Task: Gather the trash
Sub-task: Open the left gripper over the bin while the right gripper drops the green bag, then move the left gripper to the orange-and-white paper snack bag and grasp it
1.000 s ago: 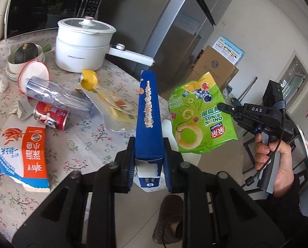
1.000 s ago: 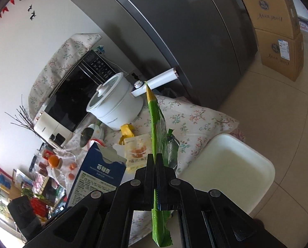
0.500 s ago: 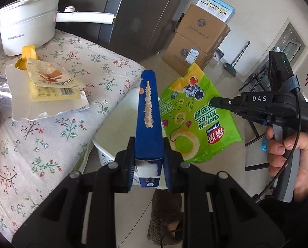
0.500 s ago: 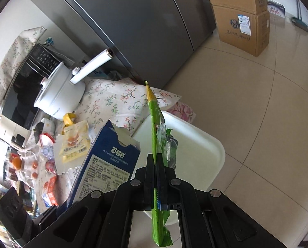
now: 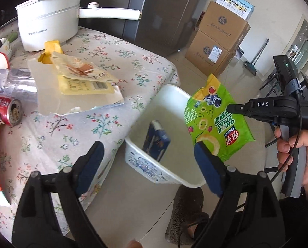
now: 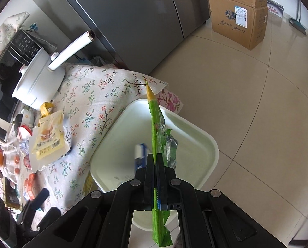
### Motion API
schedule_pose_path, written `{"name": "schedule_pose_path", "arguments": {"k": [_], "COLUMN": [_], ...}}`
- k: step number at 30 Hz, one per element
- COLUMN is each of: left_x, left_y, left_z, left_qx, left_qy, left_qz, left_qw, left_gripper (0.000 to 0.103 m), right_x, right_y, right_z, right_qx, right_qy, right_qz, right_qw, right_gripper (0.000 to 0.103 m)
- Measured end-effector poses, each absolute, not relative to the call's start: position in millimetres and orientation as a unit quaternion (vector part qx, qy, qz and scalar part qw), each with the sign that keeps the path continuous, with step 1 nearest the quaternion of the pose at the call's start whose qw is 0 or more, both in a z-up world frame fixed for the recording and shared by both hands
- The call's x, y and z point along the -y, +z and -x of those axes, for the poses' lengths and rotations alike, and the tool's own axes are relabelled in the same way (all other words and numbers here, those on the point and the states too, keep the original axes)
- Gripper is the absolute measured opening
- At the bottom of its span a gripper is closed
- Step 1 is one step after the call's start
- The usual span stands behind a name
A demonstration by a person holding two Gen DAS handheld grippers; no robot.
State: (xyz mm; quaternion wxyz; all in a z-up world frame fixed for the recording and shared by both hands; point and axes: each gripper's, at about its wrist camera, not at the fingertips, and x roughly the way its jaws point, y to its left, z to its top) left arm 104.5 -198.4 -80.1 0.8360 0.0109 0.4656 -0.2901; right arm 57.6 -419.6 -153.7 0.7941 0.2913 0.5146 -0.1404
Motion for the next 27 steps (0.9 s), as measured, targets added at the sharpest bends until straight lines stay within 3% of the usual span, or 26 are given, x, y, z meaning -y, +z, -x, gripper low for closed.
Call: {"name": "schedule_pose_path", "arguments": {"k": [2, 7, 10, 13, 14, 15, 27], "left_x": [179.8, 135.9, 114.9, 92.6, 85.7, 78.2, -28.2], "left_y": [-74.6, -63.8, -57.4, -53.5, -52.6, -51.8, -53.3], "left_z": [-103.2, -103.1, -101.0, -102.0, -103.6, -104.0, -124.4], "left_qx": [-0.461, -0.453, -0.444, -0.442, -0.441, -0.441, -0.454], "left_qy": [-0.271, -0.240, -0.220, -0.200, -0.194, -0.189, -0.102], "left_qz": [-0.016, -0.018, -0.027, -0.032, -0.033, -0.034, 0.015], "left_qw": [0.845, 0.858, 0.868, 0.874, 0.875, 0.877, 0.885], "left_gripper": [0.097, 0.101, 0.102, 0.102, 0.102, 0.102, 0.102], "right_x": [414.4, 401.8, 395.9, 384.8, 379.9, 375.0, 299.6], "right_y": [-159.1, -168.0, -168.7, -160.9, -156.1, -150.6, -102.7], "right_z": [-63.5, -76.8, -82.4, -88.7, -90.1, -91.3, -118.9], "right_qx": [-0.522, -0.538, -0.539, -0.535, -0.529, -0.522, -0.485], "right_qy": [-0.142, -0.146, -0.144, -0.144, -0.144, -0.144, -0.073], "right_qz": [-0.285, -0.268, -0.271, -0.260, -0.254, -0.249, -0.215], "right_qw": [0.791, 0.786, 0.784, 0.791, 0.797, 0.803, 0.845], "right_gripper": [0.002, 0.003, 0.009, 0.038, 0.054, 0.064, 0.076]}}
